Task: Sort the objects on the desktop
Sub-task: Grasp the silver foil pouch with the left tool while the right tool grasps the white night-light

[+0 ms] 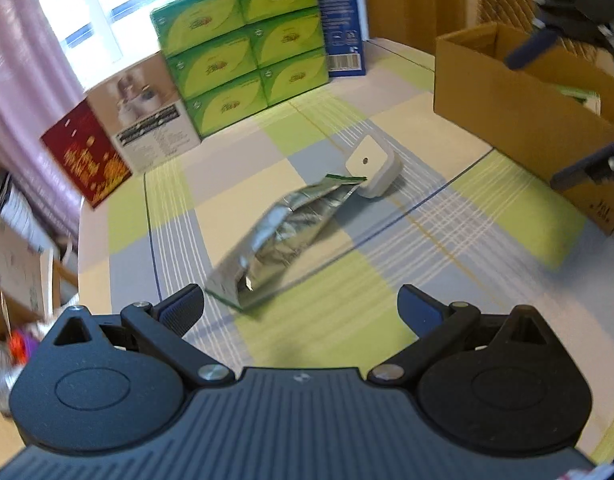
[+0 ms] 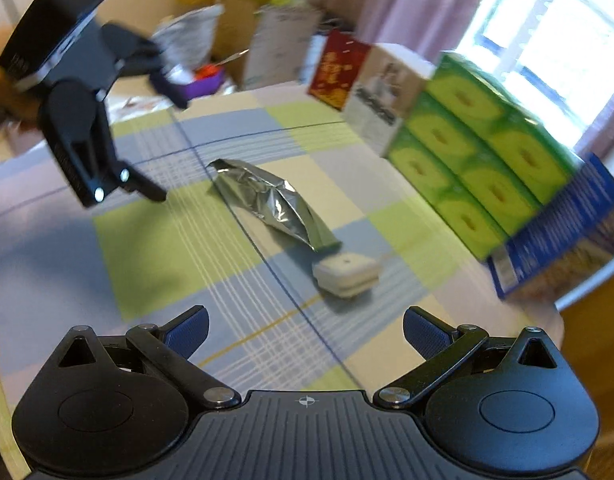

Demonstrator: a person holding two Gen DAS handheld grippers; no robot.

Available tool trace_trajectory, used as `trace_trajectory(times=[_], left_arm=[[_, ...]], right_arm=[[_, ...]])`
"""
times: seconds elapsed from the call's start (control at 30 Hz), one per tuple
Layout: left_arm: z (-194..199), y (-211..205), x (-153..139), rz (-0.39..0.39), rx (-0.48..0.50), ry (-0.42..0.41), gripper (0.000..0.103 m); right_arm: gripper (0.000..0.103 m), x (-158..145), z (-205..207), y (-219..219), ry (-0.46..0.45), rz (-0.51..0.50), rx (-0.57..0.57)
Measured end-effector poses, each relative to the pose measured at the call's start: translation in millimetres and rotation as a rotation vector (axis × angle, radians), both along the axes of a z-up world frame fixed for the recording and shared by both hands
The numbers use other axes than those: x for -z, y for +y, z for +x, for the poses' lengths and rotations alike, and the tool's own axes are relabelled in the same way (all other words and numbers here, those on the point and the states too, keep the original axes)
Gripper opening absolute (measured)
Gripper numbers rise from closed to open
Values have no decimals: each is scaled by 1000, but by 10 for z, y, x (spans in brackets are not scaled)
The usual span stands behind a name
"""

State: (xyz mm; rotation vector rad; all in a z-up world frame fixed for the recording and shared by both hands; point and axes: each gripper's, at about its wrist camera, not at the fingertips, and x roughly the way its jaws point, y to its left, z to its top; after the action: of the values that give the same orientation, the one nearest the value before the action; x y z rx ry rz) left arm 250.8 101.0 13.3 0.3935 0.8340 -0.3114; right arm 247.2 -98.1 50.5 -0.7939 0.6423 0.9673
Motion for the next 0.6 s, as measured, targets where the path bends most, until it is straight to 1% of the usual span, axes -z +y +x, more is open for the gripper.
trace_trajectory(times=[0.1, 0.33, 0.47, 0.53, 0.6], left_arm=[[191, 79, 24, 43, 67, 18, 101], [567, 185, 112, 69, 171, 74, 101], [701, 136, 185, 115, 265, 87, 101], [767, 97, 240, 136, 314, 108, 101], [843, 67, 309, 153, 340, 130, 101]], right_arm=[[101, 55, 217, 129, -1, -56, -44], [101, 220, 751, 341, 26, -161, -94], [101, 369, 942, 478, 14, -252, -141], [100, 441, 1015, 537, 21, -280, -155], [100, 508, 1074, 597, 31, -298, -166]])
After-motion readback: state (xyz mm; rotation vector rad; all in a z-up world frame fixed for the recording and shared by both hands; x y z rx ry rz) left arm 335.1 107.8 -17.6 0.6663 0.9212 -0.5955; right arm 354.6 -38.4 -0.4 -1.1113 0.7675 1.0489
